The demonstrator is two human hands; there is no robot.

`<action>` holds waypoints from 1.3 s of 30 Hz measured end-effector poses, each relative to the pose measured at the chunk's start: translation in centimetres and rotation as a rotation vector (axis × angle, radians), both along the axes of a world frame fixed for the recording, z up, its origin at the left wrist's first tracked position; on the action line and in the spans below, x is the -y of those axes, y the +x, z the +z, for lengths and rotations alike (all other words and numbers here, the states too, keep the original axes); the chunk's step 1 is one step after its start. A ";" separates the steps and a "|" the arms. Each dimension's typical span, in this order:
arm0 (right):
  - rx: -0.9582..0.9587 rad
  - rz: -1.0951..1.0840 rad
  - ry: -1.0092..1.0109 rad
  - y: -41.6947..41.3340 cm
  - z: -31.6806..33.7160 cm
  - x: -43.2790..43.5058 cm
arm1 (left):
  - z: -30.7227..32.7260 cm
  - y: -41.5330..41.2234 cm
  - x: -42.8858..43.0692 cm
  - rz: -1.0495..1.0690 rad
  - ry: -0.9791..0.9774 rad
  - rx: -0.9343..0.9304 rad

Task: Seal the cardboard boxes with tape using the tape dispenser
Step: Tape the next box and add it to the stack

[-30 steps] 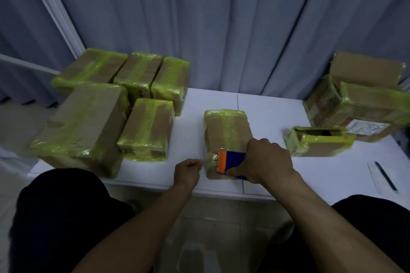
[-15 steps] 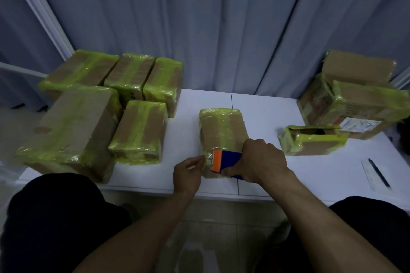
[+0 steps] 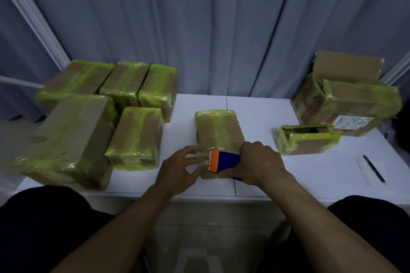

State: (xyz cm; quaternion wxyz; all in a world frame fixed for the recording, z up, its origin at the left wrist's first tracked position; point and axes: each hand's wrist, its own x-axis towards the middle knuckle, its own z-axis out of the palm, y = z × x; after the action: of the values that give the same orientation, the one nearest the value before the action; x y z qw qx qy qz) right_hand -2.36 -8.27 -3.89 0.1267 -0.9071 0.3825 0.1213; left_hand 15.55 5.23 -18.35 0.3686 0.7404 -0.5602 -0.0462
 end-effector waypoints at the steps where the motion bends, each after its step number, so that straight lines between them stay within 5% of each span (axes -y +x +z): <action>1: 0.013 0.004 0.033 -0.2 -0.1 0.2 | 0.0 0.3 0.3 0.003 -0.006 0.059; 7: 0.073 0.063 0.238 -2.0 -1.2 2.2 | -0.2 1.0 1.2 0.021 -0.014 0.168; 20: 0.479 0.089 0.245 -5.6 -2.5 2.7 | -0.4 1.4 1.8 -0.066 0.026 0.279; 28: 0.433 0.332 -0.027 -7.3 -0.6 3.8 | -0.1 1.5 2.0 -0.029 0.043 0.299; 39: 0.297 0.427 -0.009 -6.8 -0.4 3.9 | -0.1 1.1 0.4 -0.116 0.027 0.296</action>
State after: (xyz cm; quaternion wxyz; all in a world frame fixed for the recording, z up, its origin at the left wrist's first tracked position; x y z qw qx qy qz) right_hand -9.18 -12.18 -4.24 0.1491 -0.9757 0.1601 0.0094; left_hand 16.69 4.83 -18.46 0.2688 0.7105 -0.6494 0.0349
